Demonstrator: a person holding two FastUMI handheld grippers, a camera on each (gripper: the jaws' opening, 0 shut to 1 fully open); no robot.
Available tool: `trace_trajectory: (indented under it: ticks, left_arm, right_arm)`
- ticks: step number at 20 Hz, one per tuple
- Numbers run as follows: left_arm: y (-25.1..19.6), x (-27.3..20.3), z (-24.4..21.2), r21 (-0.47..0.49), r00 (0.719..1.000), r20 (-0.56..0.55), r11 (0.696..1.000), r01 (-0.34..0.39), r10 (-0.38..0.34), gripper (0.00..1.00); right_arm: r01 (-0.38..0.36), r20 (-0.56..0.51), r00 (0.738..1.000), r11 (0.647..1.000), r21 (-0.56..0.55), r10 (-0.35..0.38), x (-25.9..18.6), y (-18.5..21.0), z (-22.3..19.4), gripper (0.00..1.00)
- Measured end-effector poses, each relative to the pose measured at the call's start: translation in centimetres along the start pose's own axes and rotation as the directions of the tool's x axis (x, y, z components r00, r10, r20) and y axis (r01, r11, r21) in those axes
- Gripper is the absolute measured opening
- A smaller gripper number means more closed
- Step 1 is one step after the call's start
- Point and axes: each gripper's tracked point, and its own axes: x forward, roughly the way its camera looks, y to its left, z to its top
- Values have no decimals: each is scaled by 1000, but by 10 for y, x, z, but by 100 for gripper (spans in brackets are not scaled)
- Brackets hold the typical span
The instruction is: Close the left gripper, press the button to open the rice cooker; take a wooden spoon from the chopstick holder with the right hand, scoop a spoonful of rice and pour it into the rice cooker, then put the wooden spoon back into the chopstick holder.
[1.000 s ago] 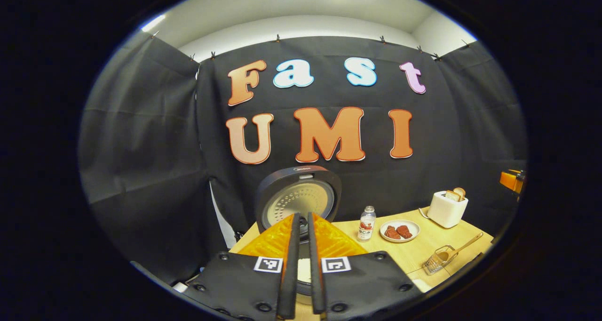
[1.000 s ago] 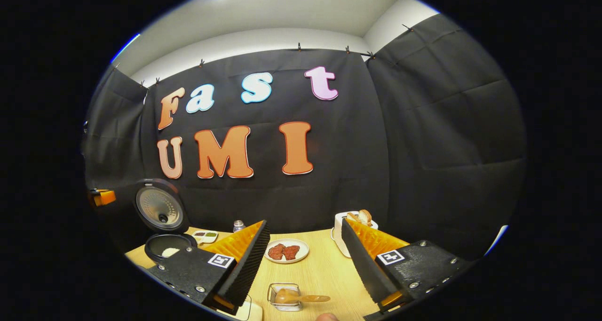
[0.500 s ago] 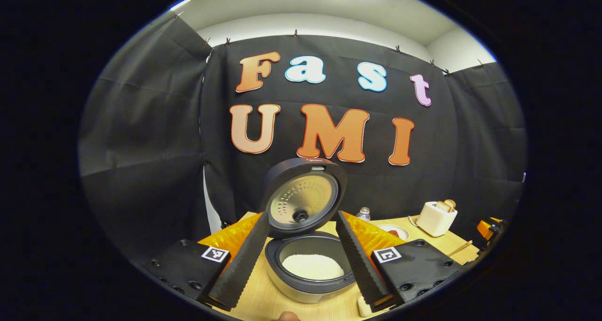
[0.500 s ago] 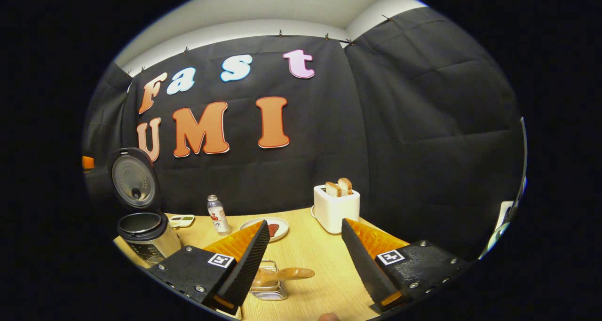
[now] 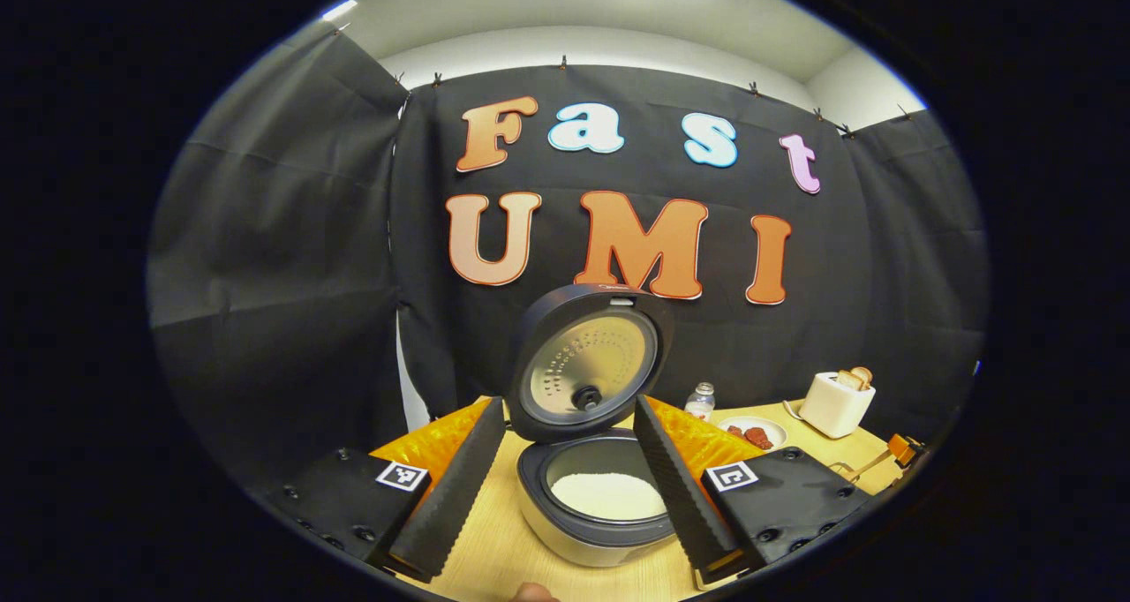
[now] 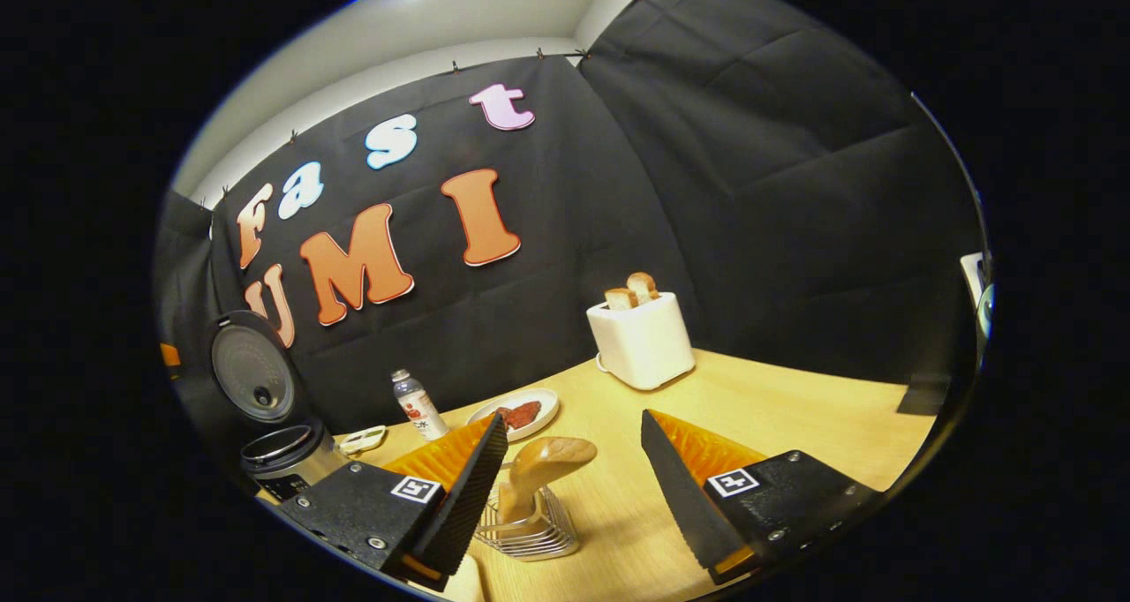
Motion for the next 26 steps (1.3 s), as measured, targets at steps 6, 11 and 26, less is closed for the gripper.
trace_trajectory:
  ticks: [6, 11, 26]
  left_arm:
    - [6, 1, -4, 15, 1000, 2, 1000, -22, 22, 100]
    - [0, 0, -7, 15, 1000, -1, 1000, -6, 6, 99]
    - [4, -6, -8, 17, 1000, 18, 1000, 13, -14, 100]
  right_arm:
    - [-31, -59, 998, 998, 51, 34, 15, 16, -15, 66]
    - [-100, -81, 990, 985, 139, 112, 20, 40, -9, 30]
    - [-134, 4, 991, 991, 13, 134, 6, 77, 63, 4]
